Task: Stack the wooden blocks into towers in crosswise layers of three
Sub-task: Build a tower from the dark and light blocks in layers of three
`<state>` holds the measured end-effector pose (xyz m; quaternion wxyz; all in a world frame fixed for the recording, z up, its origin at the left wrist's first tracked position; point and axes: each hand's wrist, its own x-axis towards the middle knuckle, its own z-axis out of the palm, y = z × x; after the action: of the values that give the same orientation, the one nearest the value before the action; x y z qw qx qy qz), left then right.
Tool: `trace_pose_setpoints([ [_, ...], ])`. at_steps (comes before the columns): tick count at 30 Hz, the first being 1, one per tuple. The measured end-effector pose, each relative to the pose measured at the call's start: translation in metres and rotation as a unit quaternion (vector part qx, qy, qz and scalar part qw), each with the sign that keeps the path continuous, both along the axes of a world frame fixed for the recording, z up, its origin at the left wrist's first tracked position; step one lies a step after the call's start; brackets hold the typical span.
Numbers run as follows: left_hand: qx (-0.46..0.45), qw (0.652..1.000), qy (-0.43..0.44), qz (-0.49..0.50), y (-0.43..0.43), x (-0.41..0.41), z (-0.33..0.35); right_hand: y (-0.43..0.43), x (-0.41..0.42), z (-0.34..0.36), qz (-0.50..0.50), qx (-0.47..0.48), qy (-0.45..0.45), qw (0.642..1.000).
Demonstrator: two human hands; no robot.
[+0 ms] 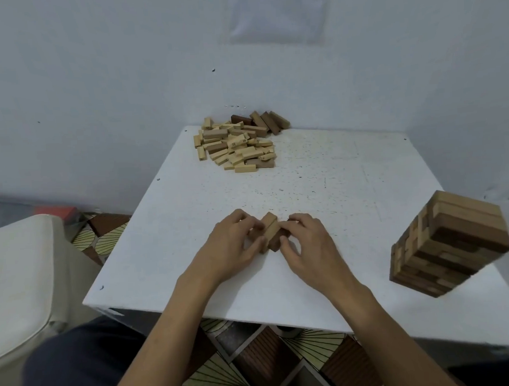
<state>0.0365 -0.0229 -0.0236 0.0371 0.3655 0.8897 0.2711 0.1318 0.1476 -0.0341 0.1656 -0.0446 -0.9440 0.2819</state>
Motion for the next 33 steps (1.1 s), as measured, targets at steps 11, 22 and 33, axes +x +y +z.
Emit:
trace_pose_setpoints([
  [11,-0.007,0.997,-0.043,-0.069,-0.009,0.012,0.005,0.027,0.024,0.015,0.053,0.069,-0.054,0.995],
  [22,-0.01,0.994,-0.056,-0.088,-0.001,-0.001,0.003,0.035,0.028,0.012,0.068,0.079,-0.116,0.988],
  [33,-0.002,0.993,-0.084,-0.077,0.004,-0.003,0.003,0.039,0.016,0.013,0.071,0.015,-0.132,0.989],
])
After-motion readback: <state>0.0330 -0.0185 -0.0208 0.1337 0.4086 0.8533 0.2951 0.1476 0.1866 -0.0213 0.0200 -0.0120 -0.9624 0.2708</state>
